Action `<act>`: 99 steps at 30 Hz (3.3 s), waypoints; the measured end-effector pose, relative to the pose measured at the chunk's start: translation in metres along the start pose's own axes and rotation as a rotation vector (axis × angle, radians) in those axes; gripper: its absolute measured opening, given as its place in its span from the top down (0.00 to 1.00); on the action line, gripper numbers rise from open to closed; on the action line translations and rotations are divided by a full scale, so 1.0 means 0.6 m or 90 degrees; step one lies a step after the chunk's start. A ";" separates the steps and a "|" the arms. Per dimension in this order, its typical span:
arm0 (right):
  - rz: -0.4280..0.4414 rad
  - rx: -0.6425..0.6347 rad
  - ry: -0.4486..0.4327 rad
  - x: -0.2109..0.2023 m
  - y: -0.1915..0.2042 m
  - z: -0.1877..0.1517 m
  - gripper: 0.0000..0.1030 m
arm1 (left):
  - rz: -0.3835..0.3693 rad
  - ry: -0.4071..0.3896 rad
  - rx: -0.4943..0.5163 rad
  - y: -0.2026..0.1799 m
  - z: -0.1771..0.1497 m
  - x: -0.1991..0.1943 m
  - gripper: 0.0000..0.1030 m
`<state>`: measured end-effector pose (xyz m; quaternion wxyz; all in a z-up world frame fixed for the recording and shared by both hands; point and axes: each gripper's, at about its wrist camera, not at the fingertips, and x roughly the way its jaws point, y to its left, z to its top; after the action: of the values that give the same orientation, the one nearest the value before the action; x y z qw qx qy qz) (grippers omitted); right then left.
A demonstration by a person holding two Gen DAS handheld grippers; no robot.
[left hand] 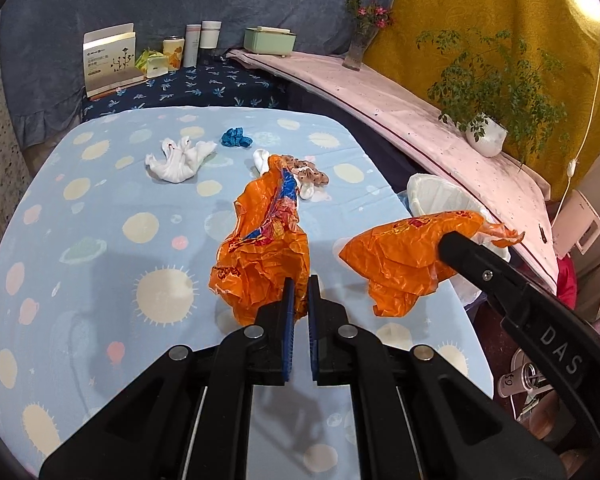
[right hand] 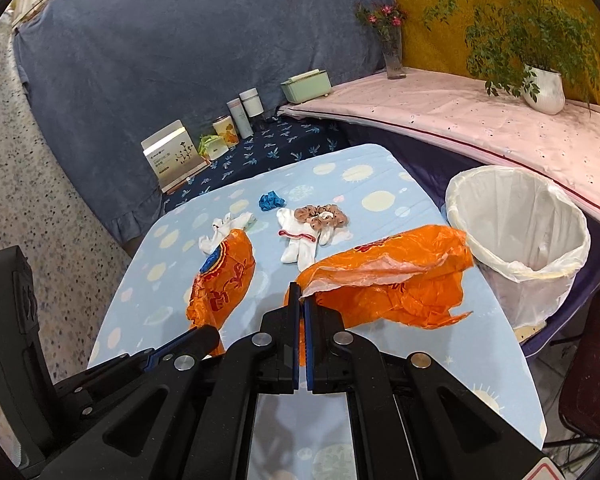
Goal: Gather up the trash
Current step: 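Lift both orange bags off the table and carry them toward the bin, then lower both orange bags into the bin and open both tools, then move both open tools back over the white tissue and sock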
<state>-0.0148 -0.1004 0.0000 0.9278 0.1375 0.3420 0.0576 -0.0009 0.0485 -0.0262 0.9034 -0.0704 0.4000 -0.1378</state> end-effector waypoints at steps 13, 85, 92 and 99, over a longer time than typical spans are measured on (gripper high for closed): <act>0.008 -0.011 -0.007 -0.021 0.010 -0.009 0.97 | 0.004 -0.009 0.003 -0.009 -0.006 -0.014 0.95; -0.132 0.222 -0.078 0.063 -0.465 0.116 0.70 | -0.127 0.083 0.166 -0.370 0.123 0.304 0.57; -0.124 0.212 -0.074 0.067 -0.453 0.120 0.70 | -0.106 0.080 0.136 -0.332 0.122 0.299 0.50; -0.106 0.197 -0.072 0.065 -0.419 0.118 0.70 | -0.076 0.062 0.108 -0.281 0.123 0.276 0.48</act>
<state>0.0643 -0.3480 -0.0467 0.9149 0.2528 0.3042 -0.0801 0.1278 -0.1612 -0.0535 0.8758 -0.0105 0.4250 -0.2284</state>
